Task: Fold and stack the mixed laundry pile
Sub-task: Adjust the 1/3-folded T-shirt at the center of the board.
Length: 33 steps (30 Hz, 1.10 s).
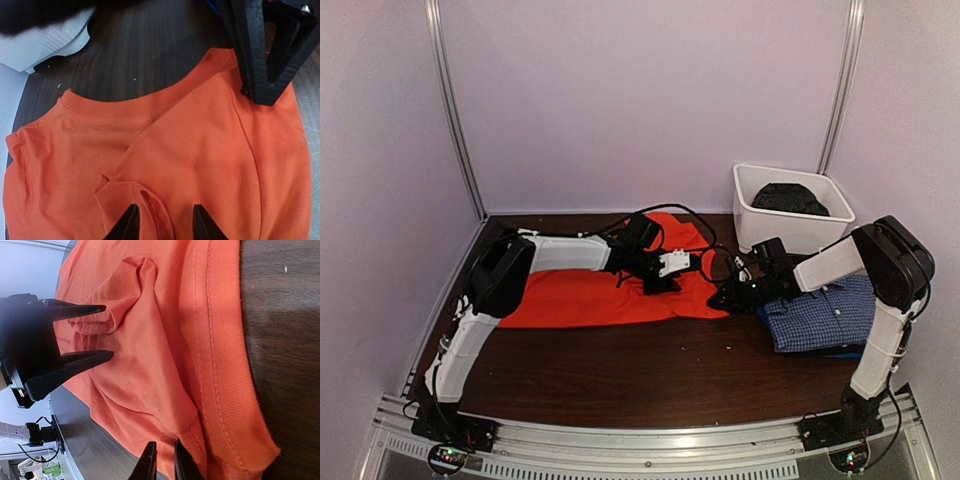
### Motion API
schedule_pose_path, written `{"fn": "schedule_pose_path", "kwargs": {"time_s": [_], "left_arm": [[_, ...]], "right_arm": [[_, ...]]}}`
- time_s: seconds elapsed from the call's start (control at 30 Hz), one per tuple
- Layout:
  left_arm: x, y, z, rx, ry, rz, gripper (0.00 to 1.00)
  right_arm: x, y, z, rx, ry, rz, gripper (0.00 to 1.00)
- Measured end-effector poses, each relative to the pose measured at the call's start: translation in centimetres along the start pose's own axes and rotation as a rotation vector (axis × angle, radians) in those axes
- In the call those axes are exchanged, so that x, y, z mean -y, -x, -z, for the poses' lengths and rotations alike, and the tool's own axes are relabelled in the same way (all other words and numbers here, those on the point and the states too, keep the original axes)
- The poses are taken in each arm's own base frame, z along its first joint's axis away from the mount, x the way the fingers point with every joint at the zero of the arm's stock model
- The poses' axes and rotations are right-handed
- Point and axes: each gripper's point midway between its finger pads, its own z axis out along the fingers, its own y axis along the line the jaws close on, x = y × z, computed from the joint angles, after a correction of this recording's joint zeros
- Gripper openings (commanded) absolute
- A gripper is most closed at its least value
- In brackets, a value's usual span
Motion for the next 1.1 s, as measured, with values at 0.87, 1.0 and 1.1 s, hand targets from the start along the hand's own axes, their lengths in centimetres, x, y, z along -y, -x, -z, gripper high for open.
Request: {"fn": "schedule_pose_path", "kwargs": {"time_s": [0.87, 1.0, 1.1], "left_arm": [[-1.4, -0.5, -1.5, -0.092, 0.050, -0.064, 0.11], [-1.2, -0.9, -1.8, -0.114, 0.053, -0.082, 0.00], [-1.3, -0.9, -1.8, -0.120, 0.056, -0.092, 0.00]], "right_arm": [[0.1, 0.1, 0.0, 0.001, -0.001, -0.001, 0.14], [0.1, 0.1, 0.1, 0.003, -0.001, -0.002, 0.13], [0.1, 0.1, 0.1, 0.003, -0.001, -0.002, 0.14]]}}
